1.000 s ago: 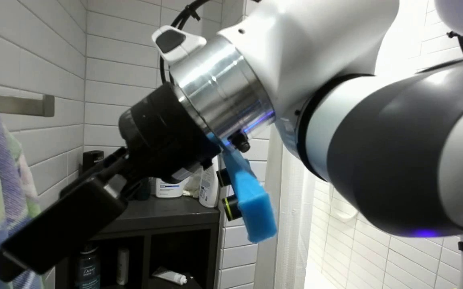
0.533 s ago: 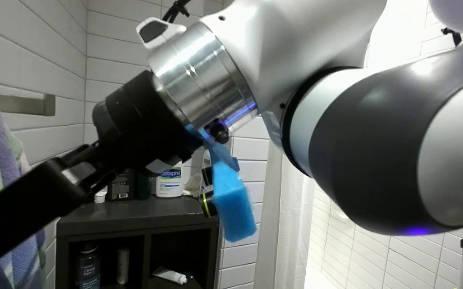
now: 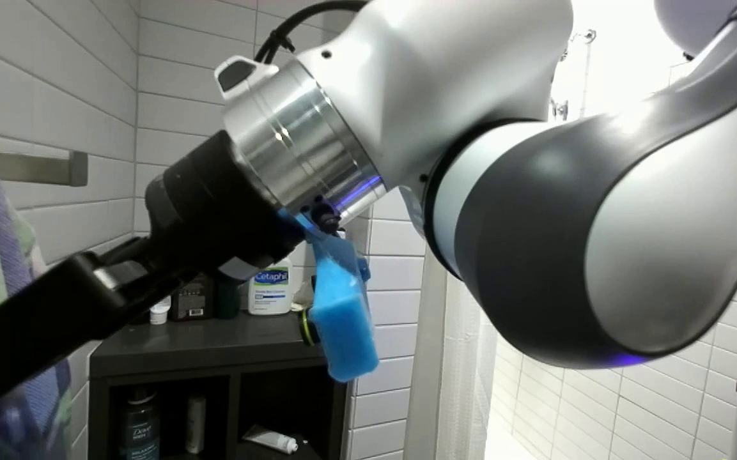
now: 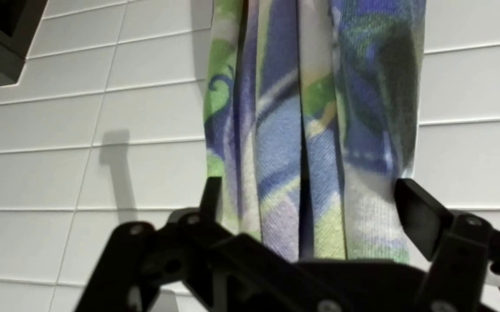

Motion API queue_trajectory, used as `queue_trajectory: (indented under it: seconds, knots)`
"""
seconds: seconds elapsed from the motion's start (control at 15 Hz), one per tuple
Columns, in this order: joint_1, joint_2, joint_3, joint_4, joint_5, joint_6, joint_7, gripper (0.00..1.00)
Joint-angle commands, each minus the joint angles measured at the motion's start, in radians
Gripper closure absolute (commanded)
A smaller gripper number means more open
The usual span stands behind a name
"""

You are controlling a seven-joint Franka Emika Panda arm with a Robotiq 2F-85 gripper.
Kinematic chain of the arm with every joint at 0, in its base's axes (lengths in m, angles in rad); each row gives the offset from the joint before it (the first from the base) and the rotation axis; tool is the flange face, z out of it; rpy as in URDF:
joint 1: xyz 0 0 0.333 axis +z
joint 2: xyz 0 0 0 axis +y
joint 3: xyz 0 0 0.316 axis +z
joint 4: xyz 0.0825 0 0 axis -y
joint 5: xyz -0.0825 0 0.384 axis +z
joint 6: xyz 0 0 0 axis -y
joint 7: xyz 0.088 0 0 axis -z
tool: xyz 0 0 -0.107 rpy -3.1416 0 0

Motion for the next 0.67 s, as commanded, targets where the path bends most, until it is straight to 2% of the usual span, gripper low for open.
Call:
queue_trajectory:
  seconds: [0.0, 0.6]
  knots:
    - [-0.072, 0.027, 0.083, -0.008, 0.000, -0.004, 0.043, 0.00]
    - [-0.060, 0.084, 0.114, 0.021, -0.020, -0.017, 0.065, 0.00]
